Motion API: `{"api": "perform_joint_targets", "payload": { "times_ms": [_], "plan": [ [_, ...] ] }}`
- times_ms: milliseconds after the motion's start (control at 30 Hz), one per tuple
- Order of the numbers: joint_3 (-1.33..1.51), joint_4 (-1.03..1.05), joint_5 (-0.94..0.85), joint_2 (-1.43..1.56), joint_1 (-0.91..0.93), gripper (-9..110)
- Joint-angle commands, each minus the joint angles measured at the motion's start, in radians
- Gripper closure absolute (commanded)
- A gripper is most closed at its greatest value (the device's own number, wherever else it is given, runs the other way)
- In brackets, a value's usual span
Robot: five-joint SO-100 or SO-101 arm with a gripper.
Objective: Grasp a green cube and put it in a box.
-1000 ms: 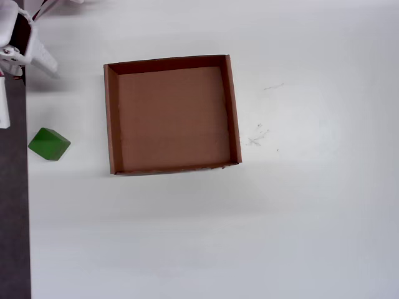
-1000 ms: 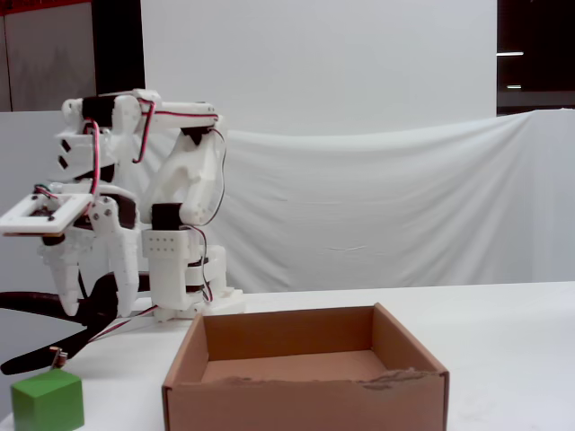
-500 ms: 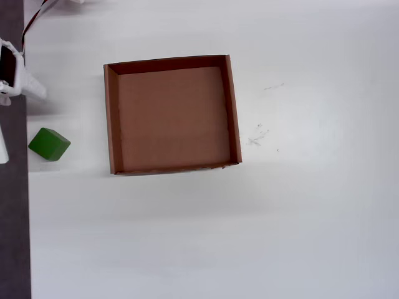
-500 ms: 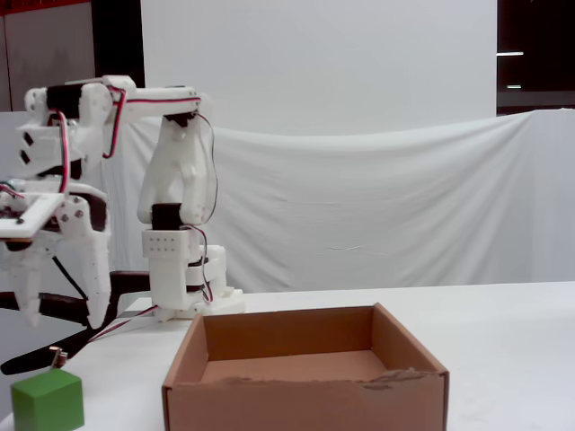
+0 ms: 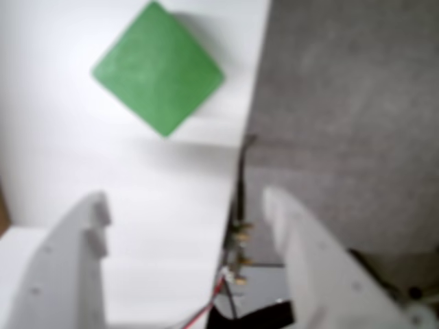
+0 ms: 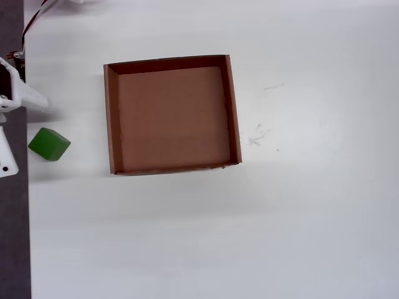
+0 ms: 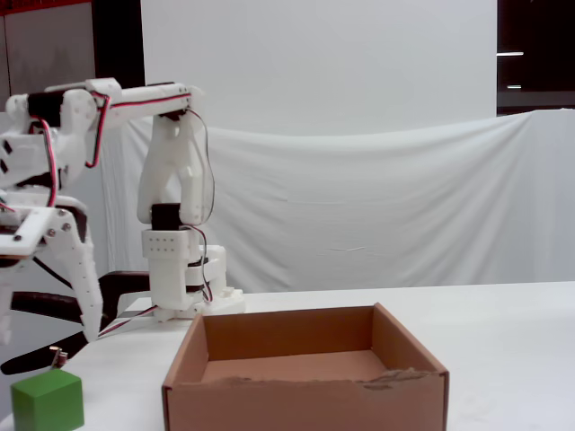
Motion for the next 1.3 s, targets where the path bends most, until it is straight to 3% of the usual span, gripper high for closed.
{"api": "perform_joint_targets", "payload": {
  "times_ms": [0,367,567,1000,1267],
  "plan": [
    [-0.078,-0.029,-0.060,0.005,0.000,70],
    [-0.244,-0.072,-0.156,-0.124,-0.094,70],
    [-0.250,-0.084,-0.178,-0.147,-0.138,70],
    [-0.186,-0.074,-0.451,-0.183,-0.121,70],
    [-0.235,-0.078,-0.479,-0.259,-0.137,70]
  ]
}}
